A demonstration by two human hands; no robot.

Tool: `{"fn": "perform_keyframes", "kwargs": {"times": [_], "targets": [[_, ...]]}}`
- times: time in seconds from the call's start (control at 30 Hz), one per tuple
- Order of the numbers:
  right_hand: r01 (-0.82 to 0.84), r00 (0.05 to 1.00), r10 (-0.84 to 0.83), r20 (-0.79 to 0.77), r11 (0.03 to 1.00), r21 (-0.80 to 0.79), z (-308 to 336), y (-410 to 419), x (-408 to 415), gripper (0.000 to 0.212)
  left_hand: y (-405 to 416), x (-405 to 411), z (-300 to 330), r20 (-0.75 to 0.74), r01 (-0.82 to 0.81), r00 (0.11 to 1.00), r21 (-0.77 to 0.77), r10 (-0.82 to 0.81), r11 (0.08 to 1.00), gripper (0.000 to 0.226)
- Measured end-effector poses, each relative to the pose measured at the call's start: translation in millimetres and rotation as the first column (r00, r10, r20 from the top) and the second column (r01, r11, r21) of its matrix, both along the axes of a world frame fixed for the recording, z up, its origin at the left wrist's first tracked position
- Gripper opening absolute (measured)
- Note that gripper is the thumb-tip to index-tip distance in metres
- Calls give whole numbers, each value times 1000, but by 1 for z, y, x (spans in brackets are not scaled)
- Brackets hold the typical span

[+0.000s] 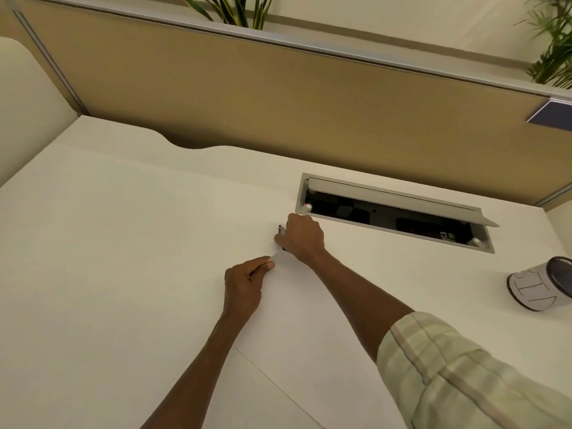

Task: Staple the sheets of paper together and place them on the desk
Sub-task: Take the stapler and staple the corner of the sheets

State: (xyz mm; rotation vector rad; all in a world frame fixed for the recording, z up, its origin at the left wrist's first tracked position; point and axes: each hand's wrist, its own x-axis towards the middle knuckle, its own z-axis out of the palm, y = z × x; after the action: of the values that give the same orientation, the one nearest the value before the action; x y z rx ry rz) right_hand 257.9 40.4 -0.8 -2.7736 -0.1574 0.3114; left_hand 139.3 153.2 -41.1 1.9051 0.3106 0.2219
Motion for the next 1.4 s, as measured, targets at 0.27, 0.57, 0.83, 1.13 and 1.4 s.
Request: {"fn": "perform_keyframes", "kwargs": {"times": [0.27, 0.57, 0.83, 1.13, 1.4], "targets": [[101, 995, -97, -31, 966, 237, 9, -45, 0, 22, -9, 1, 23, -37, 35, 999, 13, -35, 999, 19], [193, 981, -145, -128, 699, 689, 79, -144, -43, 42, -50, -13, 84, -2, 135, 991, 6, -135, 991, 32], [282, 946, 13, -323, 457, 843, 127, -205, -94, 25, -97, -25, 140, 99, 190, 976, 46, -194, 981, 31], [30, 995, 51, -85, 664, 747, 176, -235, -144, 32, -129, -48, 177, 136, 283, 942, 166, -306, 945, 30], [34, 999, 3, -44, 591, 806, 184, -241, -165, 44, -146, -66, 197, 163, 311, 931, 121, -328, 943, 30]]}}
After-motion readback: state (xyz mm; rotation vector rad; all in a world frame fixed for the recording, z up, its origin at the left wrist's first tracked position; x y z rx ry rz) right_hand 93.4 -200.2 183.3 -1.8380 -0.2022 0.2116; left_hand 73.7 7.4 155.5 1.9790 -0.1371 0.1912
